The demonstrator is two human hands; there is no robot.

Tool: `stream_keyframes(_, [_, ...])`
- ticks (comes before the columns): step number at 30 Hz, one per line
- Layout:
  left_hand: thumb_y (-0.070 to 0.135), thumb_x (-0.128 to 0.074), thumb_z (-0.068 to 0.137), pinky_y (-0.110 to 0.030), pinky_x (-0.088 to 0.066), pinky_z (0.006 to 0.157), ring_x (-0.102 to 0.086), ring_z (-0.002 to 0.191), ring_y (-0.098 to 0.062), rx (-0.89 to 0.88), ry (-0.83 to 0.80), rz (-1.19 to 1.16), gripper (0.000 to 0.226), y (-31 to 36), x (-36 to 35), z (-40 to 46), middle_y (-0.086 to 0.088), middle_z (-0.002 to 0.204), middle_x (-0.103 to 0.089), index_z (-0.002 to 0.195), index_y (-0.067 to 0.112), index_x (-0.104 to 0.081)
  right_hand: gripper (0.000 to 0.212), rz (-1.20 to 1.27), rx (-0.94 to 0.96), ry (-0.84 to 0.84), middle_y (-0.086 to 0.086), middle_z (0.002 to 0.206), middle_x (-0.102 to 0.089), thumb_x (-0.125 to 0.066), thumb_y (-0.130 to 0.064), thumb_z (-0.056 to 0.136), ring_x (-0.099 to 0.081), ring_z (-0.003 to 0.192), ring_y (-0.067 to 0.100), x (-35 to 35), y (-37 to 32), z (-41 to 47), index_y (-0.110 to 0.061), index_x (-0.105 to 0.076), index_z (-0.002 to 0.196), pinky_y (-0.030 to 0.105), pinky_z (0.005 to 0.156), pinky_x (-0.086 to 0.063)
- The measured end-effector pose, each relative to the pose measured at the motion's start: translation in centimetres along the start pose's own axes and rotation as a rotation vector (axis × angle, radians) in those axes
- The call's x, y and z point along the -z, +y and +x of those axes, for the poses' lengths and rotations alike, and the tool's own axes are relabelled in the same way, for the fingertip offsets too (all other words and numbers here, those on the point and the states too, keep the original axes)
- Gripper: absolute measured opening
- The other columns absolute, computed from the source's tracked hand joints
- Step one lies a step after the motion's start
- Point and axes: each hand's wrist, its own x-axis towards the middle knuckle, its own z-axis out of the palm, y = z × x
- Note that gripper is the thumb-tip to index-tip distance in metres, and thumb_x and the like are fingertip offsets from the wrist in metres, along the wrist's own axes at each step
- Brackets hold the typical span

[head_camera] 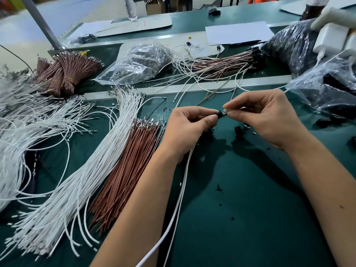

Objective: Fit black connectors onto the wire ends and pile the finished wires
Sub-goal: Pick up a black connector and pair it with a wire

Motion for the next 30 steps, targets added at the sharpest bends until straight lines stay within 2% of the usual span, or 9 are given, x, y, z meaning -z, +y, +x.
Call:
stream_keyframes(4, [0.004, -0.073, 0.090, -0.025, -0.052, 0.074, -0.065, 0.076, -0.017, -0.011, -0.009, 0.005, 0.012, 0.0, 0.1, 0.0, -0.014, 0.082, -0.076, 0.095, 0.012, -0.079, 0.018, -0.023, 0.007, -0.014, 0.002, 0.093, -0.080, -0.081, -0.003, 0.084, -0.075, 0.087, 0.015, -0.4, -0.1, -0.1, -0.017, -0.080, 0.095, 0.023, 0.087, -0.058])
stream_keyframes(6, [0.004, -0.073, 0.090, -0.027, -0.052, 0.076, -0.064, 0.076, -0.018, -0.012, 0.001, -0.007, 0.011, 0.0, 0.2, 0.0, -0.017, 0.084, -0.076, 0.095, 0.012, -0.079, 0.015, 0.004, -0.005, 0.014, 0.004, 0.090, -0.080, -0.080, -0.006, 0.086, -0.073, 0.083, 0.015, -0.5, 0.0, 0.0, -0.018, -0.081, 0.096, 0.023, 0.082, -0.059])
stream_keyframes(10, [0.002, -0.074, 0.088, -0.024, -0.055, 0.075, -0.067, 0.073, -0.013, -0.034, 0.008, -0.009, 0.011, -0.2, 0.2, 0.0, -0.010, 0.082, -0.077, 0.097, 0.009, -0.079, 0.012, 0.009, -0.048, 0.053, 0.003, 0.082, -0.079, -0.081, -0.009, 0.087, -0.068, 0.072, 0.010, -0.9, 0.2, 0.0, -0.018, -0.081, 0.094, 0.019, 0.073, -0.055])
stream_keyframes(19, [0.004, -0.077, 0.085, -0.048, -0.057, 0.089, -0.071, 0.083, -0.022, -0.134, 0.003, 0.035, 0.013, -0.6, 0.3, 0.2, -0.010, 0.088, -0.078, 0.093, 0.014, -0.081, 0.009, 0.076, -0.141, 0.004, 0.007, 0.079, -0.078, -0.077, -0.008, 0.090, -0.072, 0.072, 0.015, -0.8, 0.4, 0.0, -0.017, -0.080, 0.090, 0.019, 0.067, -0.056])
stream_keyframes(26, [0.004, -0.080, 0.084, -0.031, -0.057, 0.079, -0.070, 0.076, -0.015, -0.105, 0.013, 0.050, 0.011, -1.0, 0.5, 0.4, -0.011, 0.085, -0.078, 0.095, 0.005, -0.080, 0.011, -0.069, -0.027, -0.009, 0.003, 0.082, -0.079, -0.083, -0.006, 0.084, -0.077, 0.078, 0.020, -0.6, 0.3, -0.1, -0.013, -0.079, 0.090, 0.034, 0.082, -0.063])
stream_keyframes(30, [0.007, -0.080, 0.084, -0.033, -0.056, 0.080, -0.068, 0.078, -0.018, -0.113, -0.047, 0.038, 0.011, -1.0, 1.0, 0.4, -0.015, 0.088, -0.077, 0.095, 0.008, -0.080, 0.010, -0.021, -0.017, -0.072, 0.005, 0.081, -0.078, -0.079, -0.002, 0.084, -0.075, 0.076, 0.016, -0.3, 0.1, -0.1, -0.007, -0.077, 0.093, 0.025, 0.078, -0.060])
